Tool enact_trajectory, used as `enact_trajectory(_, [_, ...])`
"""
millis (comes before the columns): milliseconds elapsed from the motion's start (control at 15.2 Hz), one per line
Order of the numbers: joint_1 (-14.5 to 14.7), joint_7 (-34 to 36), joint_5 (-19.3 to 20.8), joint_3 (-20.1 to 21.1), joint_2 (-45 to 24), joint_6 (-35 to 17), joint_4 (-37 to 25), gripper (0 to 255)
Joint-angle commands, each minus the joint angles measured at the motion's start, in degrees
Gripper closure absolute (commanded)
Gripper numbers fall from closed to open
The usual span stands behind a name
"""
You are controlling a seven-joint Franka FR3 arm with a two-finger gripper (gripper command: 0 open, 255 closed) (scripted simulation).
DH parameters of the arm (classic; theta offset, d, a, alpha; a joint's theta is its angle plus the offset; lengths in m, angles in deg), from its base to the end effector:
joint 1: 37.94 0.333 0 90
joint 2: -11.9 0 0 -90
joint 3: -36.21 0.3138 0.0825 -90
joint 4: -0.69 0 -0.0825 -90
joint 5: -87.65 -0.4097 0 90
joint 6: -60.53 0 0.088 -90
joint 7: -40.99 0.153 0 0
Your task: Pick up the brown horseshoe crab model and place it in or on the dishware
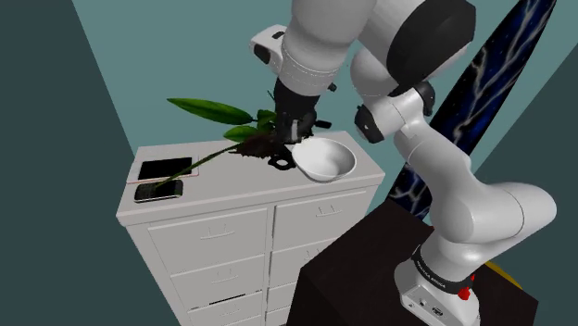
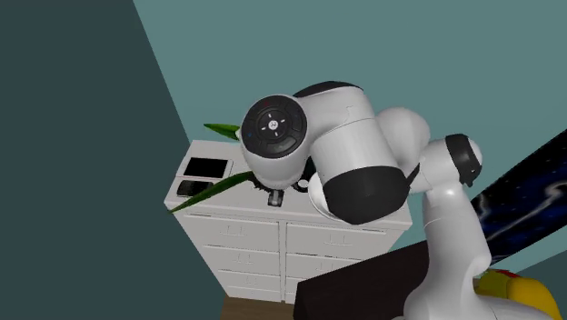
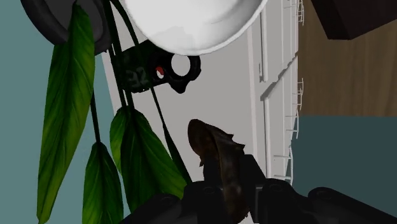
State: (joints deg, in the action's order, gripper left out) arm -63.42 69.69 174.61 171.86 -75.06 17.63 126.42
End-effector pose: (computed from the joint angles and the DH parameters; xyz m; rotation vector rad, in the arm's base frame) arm 0.3167 0.3043 0.5210 2.3471 1.4405 0.4215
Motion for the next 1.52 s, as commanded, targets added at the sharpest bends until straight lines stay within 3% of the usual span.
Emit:
enact_trajectory(0, [-2.79,-0.41,-2.04,2.73,-1.41,1.56,2.56,255])
enact_trajectory(858, [-17.34,-5.17,-17.22,21.98,-11.12,11.70,13.67,255])
enact_trajectory(1188, [-18.21,-4.94,-15.81,20.43,-15.24,11.43,18.00,255])
enact_trajectory(1452, [-26.44,-7.95,-15.70,16.63,-15.24,4.48,22.11,255])
